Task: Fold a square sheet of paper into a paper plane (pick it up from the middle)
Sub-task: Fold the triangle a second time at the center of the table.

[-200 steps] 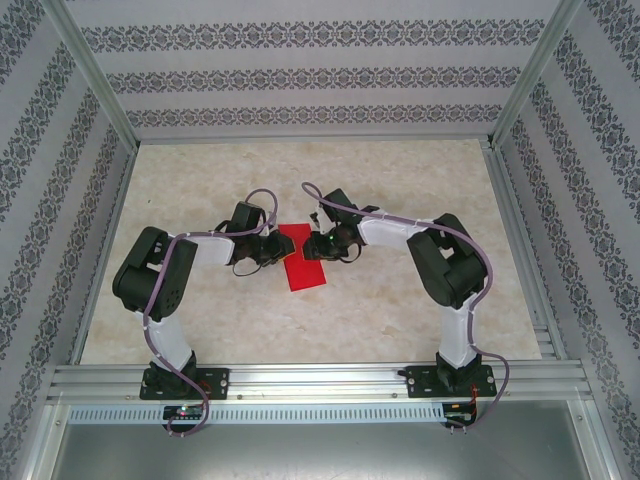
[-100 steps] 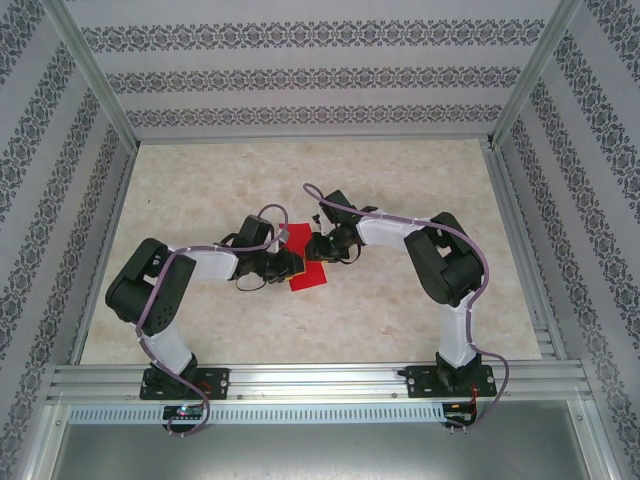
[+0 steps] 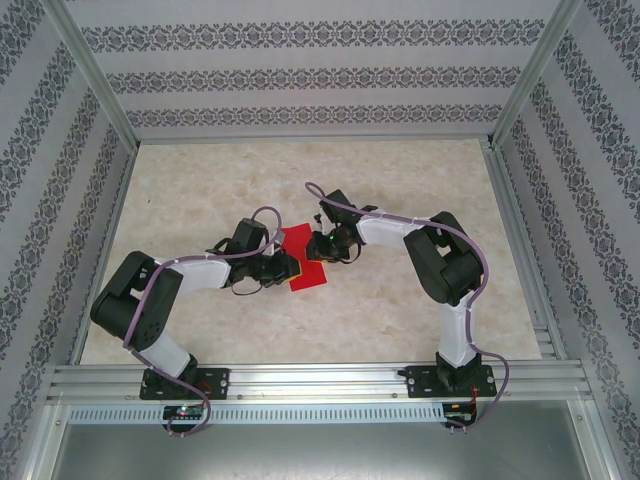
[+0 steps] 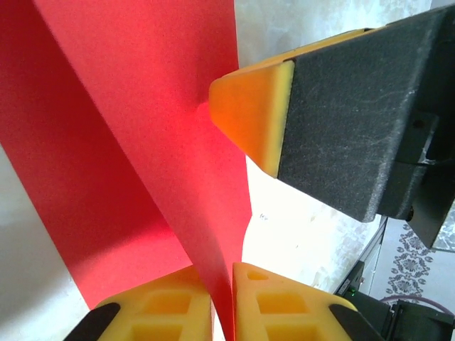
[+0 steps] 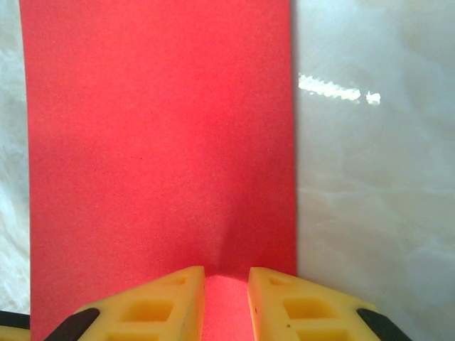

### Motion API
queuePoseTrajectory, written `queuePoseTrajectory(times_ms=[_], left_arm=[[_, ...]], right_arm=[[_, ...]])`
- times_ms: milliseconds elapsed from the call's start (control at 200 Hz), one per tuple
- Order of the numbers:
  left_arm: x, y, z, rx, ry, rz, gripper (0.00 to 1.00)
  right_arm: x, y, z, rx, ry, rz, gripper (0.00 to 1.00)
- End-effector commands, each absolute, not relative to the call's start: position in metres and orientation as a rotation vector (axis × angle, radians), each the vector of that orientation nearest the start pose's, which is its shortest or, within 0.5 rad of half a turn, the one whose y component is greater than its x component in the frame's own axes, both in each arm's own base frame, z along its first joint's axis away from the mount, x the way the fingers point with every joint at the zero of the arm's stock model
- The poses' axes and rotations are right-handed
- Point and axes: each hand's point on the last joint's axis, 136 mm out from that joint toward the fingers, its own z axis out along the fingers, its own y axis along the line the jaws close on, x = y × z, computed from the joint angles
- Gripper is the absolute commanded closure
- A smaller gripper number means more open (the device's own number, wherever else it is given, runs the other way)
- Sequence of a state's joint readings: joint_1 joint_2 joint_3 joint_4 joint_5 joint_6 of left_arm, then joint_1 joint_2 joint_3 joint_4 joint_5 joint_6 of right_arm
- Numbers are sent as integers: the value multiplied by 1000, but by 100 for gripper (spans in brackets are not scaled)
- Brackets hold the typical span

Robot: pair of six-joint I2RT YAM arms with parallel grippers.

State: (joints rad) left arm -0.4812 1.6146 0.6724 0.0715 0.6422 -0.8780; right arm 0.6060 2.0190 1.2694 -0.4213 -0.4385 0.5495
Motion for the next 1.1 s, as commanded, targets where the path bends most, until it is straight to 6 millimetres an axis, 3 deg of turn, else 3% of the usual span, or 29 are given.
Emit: queuePoseTrajectory(times_ms=[0, 280, 609, 1094], left_arm=[[277, -267, 65, -209, 2634, -1355, 85], [296, -279, 89, -146, 2528, -1412, 75], [310, -282, 82, -176, 2530, -1381, 76], [275, -235, 48, -307, 2746, -1050, 90]], right_arm=[[326, 306, 6, -149, 2944, 836, 75], [325, 308, 5, -133, 2958, 858, 76], [326, 312, 17, -124, 2938, 944, 79], [343, 315, 52, -86, 2802, 978, 80]])
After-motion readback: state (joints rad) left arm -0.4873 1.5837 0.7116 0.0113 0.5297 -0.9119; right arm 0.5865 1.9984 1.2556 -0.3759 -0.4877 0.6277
